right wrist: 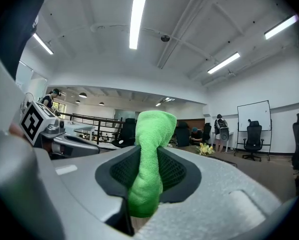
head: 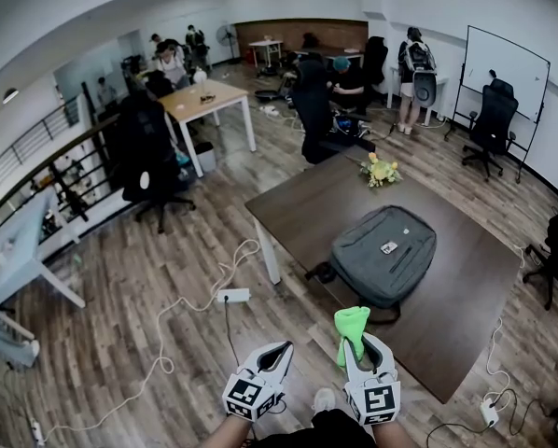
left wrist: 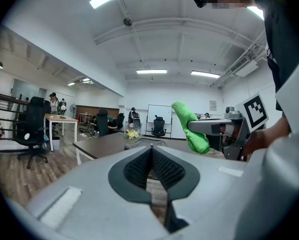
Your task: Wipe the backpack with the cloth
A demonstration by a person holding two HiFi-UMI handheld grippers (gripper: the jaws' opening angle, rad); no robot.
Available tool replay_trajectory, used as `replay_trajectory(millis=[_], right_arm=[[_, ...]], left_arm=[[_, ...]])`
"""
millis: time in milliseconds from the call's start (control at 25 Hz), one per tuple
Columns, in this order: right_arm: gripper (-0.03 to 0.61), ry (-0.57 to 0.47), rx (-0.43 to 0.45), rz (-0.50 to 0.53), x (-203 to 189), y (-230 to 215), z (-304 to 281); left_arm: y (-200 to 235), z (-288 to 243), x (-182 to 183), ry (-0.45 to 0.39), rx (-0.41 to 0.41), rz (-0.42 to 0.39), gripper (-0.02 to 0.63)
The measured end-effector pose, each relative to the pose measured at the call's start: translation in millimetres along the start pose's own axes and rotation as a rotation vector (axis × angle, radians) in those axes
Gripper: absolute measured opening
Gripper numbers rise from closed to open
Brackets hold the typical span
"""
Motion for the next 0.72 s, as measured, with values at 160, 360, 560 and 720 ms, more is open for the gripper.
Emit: replay_trajectory(millis=[160,360,560,720], right_arm=[[0.099,0.011,0.011,0.000,-1.5,-29.2,-32.6],[0.100,0.017,0.028,0.004,2.1,-63.3,-67.5],[0.100,-0.001,0.063,-0.007,2.4,-85.6,-92.1],[0.100,0.003,0.068,-0.020,2.3,-96.6,-107.7]], left_arm=[[12.4,-38.5,11.4,0.017,-0.002,-0.017,0.020],[34.4,-77.5,23.6,0.021,0.034,-0.006,0.020],[49.0,-103.7,31.0,0.006,0.056,-0.005,0.020],[56.8,-119.0,34.6,0.014,0.054,-0.016,0.020]])
Point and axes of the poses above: the fingertips, and each gripper's own axes: z backward along the fingers, y to its left, x out of its top, the point moved 10 cm from there along z, backward along the fingers, and after that the axes turned 4 degrees about -x, right-handed, at the moved point
